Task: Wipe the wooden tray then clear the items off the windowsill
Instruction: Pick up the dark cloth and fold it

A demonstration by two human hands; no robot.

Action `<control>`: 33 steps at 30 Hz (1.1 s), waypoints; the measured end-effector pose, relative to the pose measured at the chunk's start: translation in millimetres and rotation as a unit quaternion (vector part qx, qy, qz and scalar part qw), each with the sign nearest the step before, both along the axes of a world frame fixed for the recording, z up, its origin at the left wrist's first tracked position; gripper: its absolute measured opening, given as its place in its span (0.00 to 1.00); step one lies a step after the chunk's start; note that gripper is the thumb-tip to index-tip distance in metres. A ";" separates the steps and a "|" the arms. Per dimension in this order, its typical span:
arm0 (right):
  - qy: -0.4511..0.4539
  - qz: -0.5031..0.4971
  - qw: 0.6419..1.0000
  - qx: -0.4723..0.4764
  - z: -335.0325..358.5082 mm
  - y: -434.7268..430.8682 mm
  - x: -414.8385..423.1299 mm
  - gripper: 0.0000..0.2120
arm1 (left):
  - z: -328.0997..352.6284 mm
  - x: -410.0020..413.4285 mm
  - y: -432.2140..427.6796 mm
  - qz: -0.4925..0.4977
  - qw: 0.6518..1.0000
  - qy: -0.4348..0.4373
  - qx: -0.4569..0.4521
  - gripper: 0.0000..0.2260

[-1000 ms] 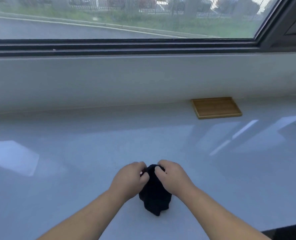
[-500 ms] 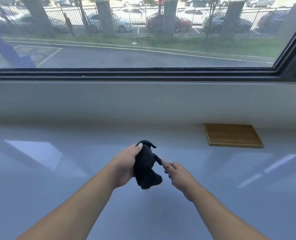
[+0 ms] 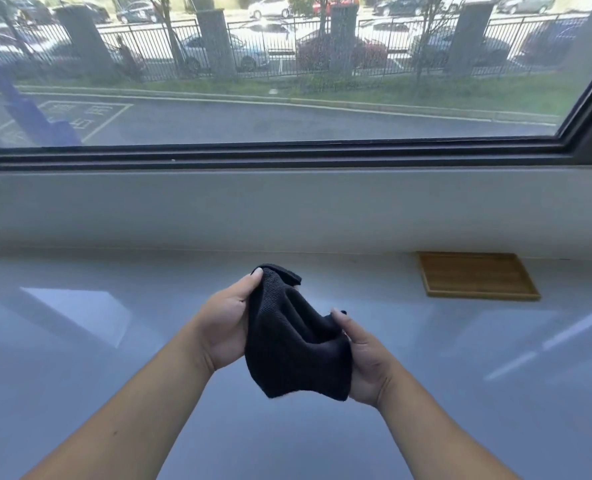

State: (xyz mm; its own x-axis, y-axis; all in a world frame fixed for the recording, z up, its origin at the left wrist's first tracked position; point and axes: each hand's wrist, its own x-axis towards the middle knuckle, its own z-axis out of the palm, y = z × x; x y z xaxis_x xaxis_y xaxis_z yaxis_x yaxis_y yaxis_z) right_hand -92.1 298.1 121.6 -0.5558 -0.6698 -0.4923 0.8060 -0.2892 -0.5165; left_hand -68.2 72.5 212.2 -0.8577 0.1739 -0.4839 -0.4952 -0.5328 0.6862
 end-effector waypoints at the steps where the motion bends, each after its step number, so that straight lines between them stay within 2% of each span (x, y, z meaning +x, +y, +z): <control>1: 0.011 0.010 1.000 0.011 0.2 1.0 -2.6 0.28 | -3.4 -1.0 -5.4 0.021 1.000 -0.004 -0.018 0.23; 3: 0.022 0.040 0.997 0.061 -1.2 4.0 -6.9 0.26 | -8.4 -2.4 -14.2 0.039 0.998 -0.002 -0.049 0.18; 5: 0.029 0.046 0.990 0.129 -0.7 9.8 -14.7 0.25 | -10.6 -2.6 -23.1 0.017 0.996 0.003 -0.083 0.14; 10: 0.070 0.001 0.987 0.141 18.8 28.9 -37.3 0.24 | -13.2 -4.6 -50.3 -0.127 0.975 -0.018 -0.182 0.28; 13: 0.057 0.002 0.983 0.176 21.5 38.4 -41.0 0.21 | -23.4 -7.1 -55.3 -0.119 0.963 -0.060 -0.233 0.29; 16: 0.050 -0.029 0.976 0.208 27.1 46.8 -46.7 0.14 | -33.9 -9.0 -56.0 -0.086 0.962 -0.079 -0.246 0.26; 17: 0.058 -0.050 0.973 0.218 28.9 48.7 -49.5 0.16 | -36.2 -10.1 -57.1 -0.074 0.961 -0.079 -0.254 0.26; 20: 0.107 -0.099 0.948 0.284 25.8 50.8 -56.4 0.37 | -39.8 -12.7 -57.4 -0.050 0.951 -0.080 -0.293 0.25; 21: 0.141 -0.094 0.931 0.323 26.4 48.9 -55.4 0.40 | -40.3 -12.5 -54.9 -0.051 0.942 -0.079 -0.322 0.23; 24: 0.250 -0.036 0.867 0.430 32.5 44.4 -53.9 0.36 | -40.6 -11.9 -44.7 -0.071 0.893 -0.062 -0.441 0.15; 25: 0.264 -0.030 0.859 0.438 38.1 43.0 -55.2 0.34 | -39.7 -12.0 -42.8 -0.078 0.879 -0.056 -0.466 0.13; 26: 0.265 -0.034 0.866 0.422 45.3 40.8 -57.2 0.32 | -38.2 -12.0 -42.6 -0.087 0.874 -0.053 -0.475 0.13; 28: 0.260 -0.043 0.899 0.351 62.9 34.9 -62.2 0.30 | -36.0 -12.6 -44.0 -0.110 0.895 -0.059 -0.428 0.13; 30: 0.257 -0.054 0.926 0.270 77.2 29.6 -67.8 0.28 | -35.4 -11.3 -42.8 -0.117 0.938 -0.073 -0.319 0.15; 31: 0.261 -0.060 0.928 0.260 81.2 28.1 -70.7 0.27 | -36.4 -10.5 -40.8 -0.101 0.956 -0.076 -0.265 0.15; 33: 0.277 -0.063 0.908 0.308 84.6 27.9 -74.4 0.27 | -38.3 -8.8 -34.8 -0.049 0.976 -0.076 -0.199 0.14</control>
